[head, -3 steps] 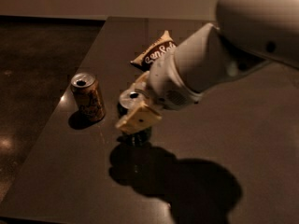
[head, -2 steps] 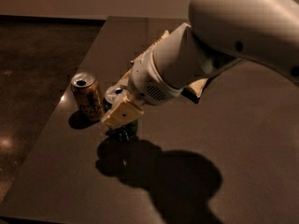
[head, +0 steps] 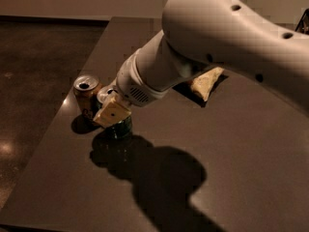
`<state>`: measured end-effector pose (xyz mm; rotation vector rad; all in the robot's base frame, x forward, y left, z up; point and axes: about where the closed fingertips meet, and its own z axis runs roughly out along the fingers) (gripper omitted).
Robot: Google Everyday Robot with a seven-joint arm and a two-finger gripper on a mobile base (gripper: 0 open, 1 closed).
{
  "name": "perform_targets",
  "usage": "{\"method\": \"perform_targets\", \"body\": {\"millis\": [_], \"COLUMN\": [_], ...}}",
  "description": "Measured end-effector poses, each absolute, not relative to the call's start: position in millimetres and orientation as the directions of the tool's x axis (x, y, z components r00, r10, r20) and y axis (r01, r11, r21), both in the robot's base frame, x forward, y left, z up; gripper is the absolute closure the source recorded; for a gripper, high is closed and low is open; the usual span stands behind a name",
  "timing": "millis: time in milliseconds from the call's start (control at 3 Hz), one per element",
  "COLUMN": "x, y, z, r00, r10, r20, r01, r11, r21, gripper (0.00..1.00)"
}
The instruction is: Move green can near orange can
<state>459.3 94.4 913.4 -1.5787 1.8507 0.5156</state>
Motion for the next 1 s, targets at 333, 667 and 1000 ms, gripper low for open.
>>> {"method": "perform_targets", "body": {"millis": [333, 667, 1000], "x": [466.2, 468.2, 467.4], "y": [91.4, 83.5, 84.9], "z": [906.0, 899.9, 900.5], "r00": [-0.088, -0.097, -0.094], "r10": [-0.734, -0.743, -0.744], "r20": [-0.674, -0.662, -0.662], "r01": [-0.967, -0.954, -0.955], "r11": [0.225, 0.258, 0.256], "r21": [-0.119, -0.150, -0.151], "gripper": [0.58, 0.36, 0.12]}}
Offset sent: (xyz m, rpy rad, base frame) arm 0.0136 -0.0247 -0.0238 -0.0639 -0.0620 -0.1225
